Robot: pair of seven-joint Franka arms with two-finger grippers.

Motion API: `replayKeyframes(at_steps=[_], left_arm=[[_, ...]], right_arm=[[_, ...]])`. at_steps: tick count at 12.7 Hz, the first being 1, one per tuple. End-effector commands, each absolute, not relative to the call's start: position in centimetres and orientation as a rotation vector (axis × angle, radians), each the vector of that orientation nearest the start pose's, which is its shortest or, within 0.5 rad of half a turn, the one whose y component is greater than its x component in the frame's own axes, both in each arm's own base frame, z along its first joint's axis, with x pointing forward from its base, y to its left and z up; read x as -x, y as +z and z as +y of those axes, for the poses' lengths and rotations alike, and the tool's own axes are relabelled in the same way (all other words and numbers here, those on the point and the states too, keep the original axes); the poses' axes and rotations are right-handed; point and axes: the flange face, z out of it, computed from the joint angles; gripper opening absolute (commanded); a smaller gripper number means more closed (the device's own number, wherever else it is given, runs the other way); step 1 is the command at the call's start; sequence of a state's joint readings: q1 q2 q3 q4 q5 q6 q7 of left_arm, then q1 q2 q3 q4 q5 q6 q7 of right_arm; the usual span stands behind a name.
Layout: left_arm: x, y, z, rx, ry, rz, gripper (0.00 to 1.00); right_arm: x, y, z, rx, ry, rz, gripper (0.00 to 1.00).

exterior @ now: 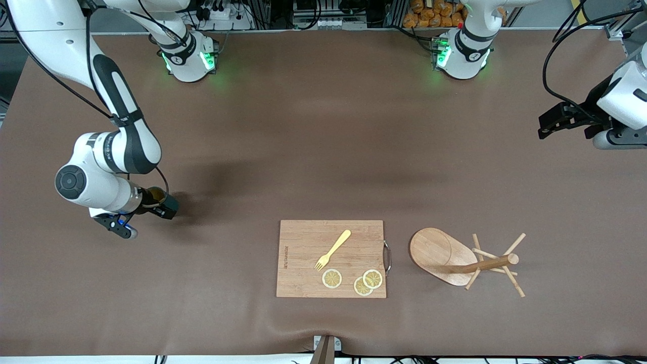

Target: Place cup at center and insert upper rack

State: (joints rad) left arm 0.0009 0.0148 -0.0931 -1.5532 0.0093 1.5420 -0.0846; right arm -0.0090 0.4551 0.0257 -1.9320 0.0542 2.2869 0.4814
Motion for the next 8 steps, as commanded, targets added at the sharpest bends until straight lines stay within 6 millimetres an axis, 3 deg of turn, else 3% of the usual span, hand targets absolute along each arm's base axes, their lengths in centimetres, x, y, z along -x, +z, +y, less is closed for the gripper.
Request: replayKeyframes(at_steps=[1, 4, 8], left_arm=[[-55.5, 62.7, -5.1, 3.123, 0.021, 0.021, 1.00], [-55.4, 62.7, -4.9, 3.123, 0.022, 0.019, 1.00], [-55.5, 62.7, -5.0, 3.123, 0.021, 0.023, 1.00]], right_arm=[[-61.7, 24.2, 0.7, 3.018, 0.152, 0.804, 0.19], [-61.7, 24.2, 0.5, 3.022, 0.151, 0.806, 0.01], [-61.8, 25.3, 1.0, 3.029, 0.139, 0.810, 0.00]])
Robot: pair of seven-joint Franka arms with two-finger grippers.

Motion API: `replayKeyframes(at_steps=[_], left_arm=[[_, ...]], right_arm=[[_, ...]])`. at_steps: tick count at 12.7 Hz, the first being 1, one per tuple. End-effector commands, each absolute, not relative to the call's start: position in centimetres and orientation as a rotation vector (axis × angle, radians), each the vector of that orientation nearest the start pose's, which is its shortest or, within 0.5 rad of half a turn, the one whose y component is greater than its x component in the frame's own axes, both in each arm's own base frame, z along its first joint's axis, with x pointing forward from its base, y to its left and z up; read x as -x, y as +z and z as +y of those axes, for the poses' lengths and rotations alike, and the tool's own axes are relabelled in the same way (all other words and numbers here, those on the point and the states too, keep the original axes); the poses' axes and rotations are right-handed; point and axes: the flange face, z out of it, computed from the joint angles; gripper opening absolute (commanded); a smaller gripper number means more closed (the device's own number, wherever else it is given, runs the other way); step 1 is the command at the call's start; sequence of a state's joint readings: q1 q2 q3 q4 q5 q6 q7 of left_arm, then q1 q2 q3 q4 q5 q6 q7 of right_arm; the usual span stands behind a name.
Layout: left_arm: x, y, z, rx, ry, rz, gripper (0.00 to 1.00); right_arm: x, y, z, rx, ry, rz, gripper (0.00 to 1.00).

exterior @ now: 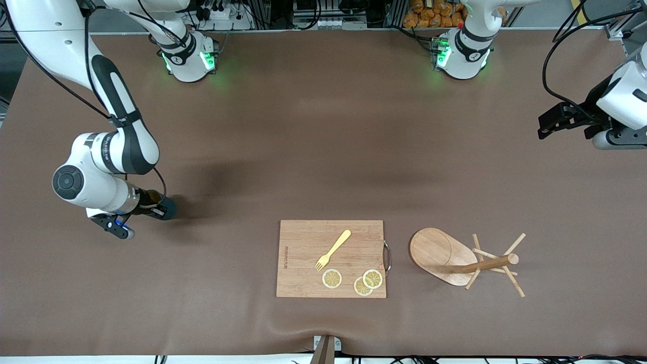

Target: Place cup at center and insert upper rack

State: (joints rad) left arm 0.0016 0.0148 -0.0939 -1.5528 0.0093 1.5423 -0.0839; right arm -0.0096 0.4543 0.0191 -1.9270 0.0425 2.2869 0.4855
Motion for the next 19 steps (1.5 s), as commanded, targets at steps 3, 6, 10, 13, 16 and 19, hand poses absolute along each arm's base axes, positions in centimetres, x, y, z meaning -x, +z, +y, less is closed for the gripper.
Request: replayKeyframes(at_steps=[3, 6, 10, 13, 16, 19], left_arm=[[-55.5, 62.7, -5.1, 3.125, 0.019, 0.026, 1.00], [-55.5, 62.7, -5.7, 3.126, 0.012, 0.040, 1.00], [-55.7, 62.4, -5.0, 3.124, 0.024, 0.019, 1.00], [-55.7, 62.3, -5.0, 3.124, 0.029, 0.021, 1.00], [-56.2, 61.5, -5.1, 3.122, 0.040, 0.024, 1.00], [-56.2, 61.4, -5.1, 3.121, 0.043, 0.024, 1.00]], right_arm=[[-62.1, 29.2, 5.3, 3.021, 0.189, 0.906, 0.00], [-60.8, 33.1, 13.1, 2.981, 0.268, 1.124, 0.00], [-56.5, 35.3, 26.3, 2.858, 0.269, 1.314, 0.00], [-53.2, 35.2, 34.4, 2.775, 0.207, 1.398, 0.00], [-49.3, 33.0, 40.6, 2.730, 0.185, 1.475, 0.00], [-46.3, 29.9, 44.1, 2.756, 0.187, 1.457, 0.00]])
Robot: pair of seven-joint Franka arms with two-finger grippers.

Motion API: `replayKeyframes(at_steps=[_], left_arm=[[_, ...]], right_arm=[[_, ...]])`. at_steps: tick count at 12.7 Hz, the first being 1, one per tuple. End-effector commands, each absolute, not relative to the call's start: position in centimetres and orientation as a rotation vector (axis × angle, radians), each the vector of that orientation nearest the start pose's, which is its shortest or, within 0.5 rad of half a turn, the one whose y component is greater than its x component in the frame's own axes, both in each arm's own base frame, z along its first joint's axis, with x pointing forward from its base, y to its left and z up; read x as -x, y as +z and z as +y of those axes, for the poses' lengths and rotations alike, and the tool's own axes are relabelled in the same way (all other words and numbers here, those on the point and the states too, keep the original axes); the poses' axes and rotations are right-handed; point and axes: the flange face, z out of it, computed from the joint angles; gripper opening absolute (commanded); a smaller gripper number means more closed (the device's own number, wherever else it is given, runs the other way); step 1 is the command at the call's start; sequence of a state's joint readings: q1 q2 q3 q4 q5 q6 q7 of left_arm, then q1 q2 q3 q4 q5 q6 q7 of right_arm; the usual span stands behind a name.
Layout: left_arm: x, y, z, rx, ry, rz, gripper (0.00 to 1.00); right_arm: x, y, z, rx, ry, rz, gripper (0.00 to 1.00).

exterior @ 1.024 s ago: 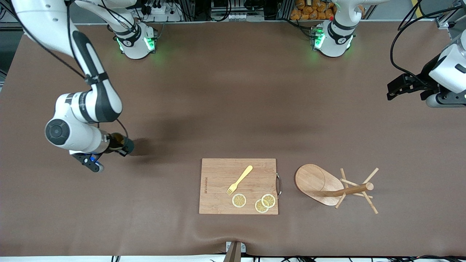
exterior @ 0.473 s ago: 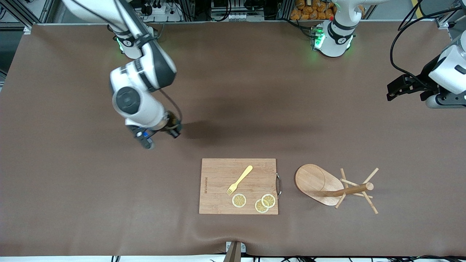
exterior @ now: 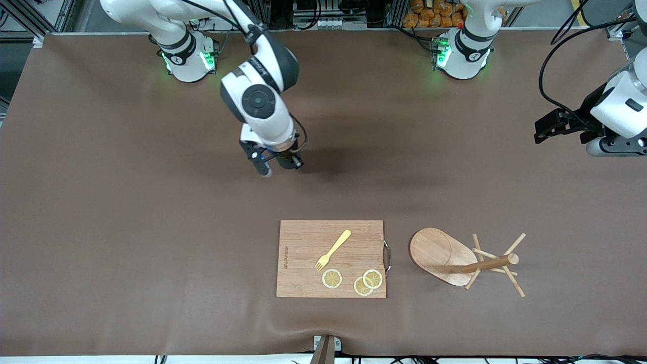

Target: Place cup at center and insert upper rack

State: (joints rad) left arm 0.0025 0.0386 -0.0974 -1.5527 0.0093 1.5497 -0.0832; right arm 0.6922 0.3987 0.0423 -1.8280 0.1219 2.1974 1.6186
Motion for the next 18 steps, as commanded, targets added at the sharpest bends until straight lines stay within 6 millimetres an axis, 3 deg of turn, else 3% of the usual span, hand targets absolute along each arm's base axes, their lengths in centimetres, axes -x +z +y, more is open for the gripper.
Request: replayKeyframes(at_steps=[1, 4, 7, 12, 18], left_arm=[[-56.2, 61.4, -5.0, 3.121, 0.043, 0.024, 1.00], [-56.2, 61.5, -5.1, 3.123, 0.040, 0.026, 1.00], [-56.2, 61.6, -5.5, 3.123, 0.038, 0.014, 1.00], [-56.2, 61.8, -6.0, 3.124, 0.026, 0.017, 1.00], [-56.2, 61.7, -6.1, 3.123, 0.033, 0.021, 1.00]], right_arm=[[-45.5, 28.5, 44.9, 2.755, 0.183, 1.452, 0.00], [-44.0, 25.6, 47.0, 2.754, 0.167, 1.429, 0.00], [-43.9, 24.2, 47.3, 2.750, 0.171, 1.435, 0.00], [-43.4, 24.4, 47.9, 2.712, 0.225, 1.471, 0.00], [-41.5, 26.2, 51.3, 2.639, 0.253, 1.545, 0.00]])
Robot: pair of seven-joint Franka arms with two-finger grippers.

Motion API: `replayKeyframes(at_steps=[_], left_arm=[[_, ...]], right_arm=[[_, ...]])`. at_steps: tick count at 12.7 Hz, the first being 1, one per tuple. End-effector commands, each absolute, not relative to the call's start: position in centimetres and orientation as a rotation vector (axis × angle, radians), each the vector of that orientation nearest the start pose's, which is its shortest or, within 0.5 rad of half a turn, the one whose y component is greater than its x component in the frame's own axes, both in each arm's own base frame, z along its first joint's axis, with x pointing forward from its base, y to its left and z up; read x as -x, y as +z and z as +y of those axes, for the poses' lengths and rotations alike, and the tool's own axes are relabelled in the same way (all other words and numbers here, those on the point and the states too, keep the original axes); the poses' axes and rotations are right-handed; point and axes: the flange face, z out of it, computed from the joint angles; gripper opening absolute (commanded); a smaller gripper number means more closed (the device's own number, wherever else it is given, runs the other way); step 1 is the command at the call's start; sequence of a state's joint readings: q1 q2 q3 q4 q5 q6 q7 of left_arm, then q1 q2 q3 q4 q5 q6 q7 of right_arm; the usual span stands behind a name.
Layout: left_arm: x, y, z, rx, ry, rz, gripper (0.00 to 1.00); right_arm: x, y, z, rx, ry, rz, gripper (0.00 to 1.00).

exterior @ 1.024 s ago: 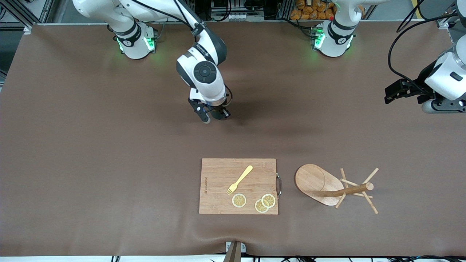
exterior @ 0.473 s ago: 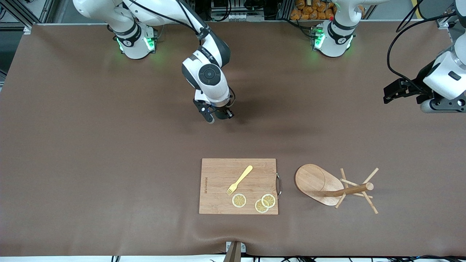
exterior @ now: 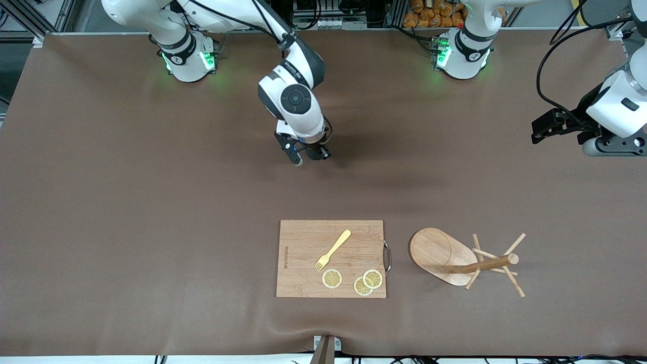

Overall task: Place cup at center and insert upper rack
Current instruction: 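Reach the right gripper down and grasp the teal mug's rim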

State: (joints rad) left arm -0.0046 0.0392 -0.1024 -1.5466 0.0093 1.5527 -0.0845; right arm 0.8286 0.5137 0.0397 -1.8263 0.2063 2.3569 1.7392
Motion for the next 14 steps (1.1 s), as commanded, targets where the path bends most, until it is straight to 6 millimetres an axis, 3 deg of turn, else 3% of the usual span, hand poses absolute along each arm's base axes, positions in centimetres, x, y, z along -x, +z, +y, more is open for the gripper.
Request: replayKeyframes(at_steps=[1, 4, 7, 8, 11, 14], left_arm=[[-56.2, 61.8, -6.2, 3.125, 0.028, 0.026, 1.00], [-56.1, 61.6, -7.0, 3.125, 0.035, 0.043, 1.00], [-56.1, 61.8, -7.2, 3.125, 0.026, 0.050, 1.00], [-56.1, 61.8, -7.1, 3.125, 0.028, 0.048, 1.00], [-56.1, 61.7, -6.2, 3.125, 0.035, 0.055, 1.00], [-56.3, 61.7, -5.4, 3.127, 0.036, 0.036, 1.00]], right_arm=[[-40.7, 26.3, 51.9, 2.642, 0.257, 1.551, 0.00], [-38.5, 26.5, 53.7, 2.636, 0.253, 1.596, 0.00], [-38.0, 26.7, 54.2, 2.604, 0.247, 1.650, 0.04], [-38.1, 26.7, 54.1, 2.599, 0.244, 1.657, 0.14], [-38.4, 26.5, 53.9, 2.603, 0.226, 1.662, 0.30], [-39.1, 27.0, 53.4, 2.596, 0.216, 1.664, 0.75]])
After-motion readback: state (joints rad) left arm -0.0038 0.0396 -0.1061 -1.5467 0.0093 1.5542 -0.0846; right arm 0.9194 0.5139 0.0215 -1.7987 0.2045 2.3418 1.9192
